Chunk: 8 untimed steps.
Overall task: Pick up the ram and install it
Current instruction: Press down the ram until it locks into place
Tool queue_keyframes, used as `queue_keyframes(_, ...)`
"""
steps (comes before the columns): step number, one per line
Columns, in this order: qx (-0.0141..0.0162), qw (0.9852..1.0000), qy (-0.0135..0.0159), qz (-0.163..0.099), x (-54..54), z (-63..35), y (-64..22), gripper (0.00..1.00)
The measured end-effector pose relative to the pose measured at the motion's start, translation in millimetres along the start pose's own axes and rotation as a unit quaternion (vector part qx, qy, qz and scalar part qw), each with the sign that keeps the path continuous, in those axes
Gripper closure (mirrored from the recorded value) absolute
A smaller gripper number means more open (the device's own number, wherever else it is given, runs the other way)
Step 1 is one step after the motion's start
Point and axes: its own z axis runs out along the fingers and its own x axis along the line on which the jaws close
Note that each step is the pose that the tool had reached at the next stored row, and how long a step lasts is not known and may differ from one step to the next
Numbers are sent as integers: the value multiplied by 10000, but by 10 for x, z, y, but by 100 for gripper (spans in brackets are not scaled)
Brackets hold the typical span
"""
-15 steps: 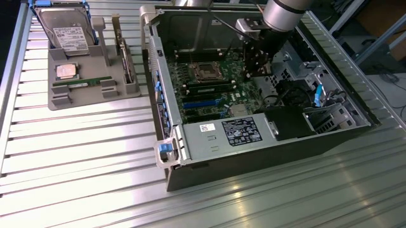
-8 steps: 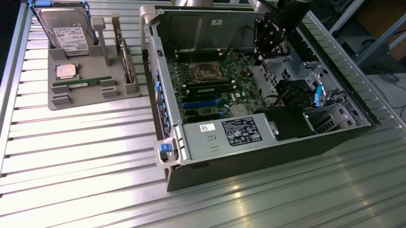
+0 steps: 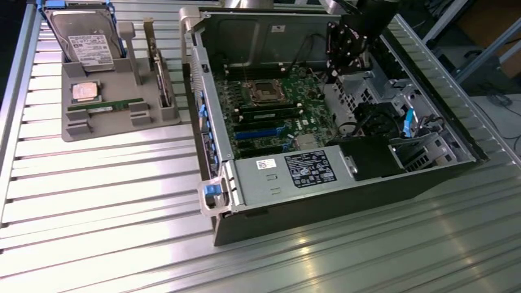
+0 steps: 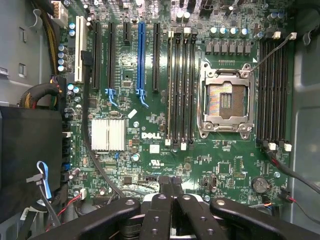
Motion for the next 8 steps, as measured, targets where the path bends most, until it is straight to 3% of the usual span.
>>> queue_keyframes(5, 0, 10000, 0, 6, 0, 0, 0, 90)
queue_keyframes(8, -4, 9999, -6, 166, 0, 1, 0, 90)
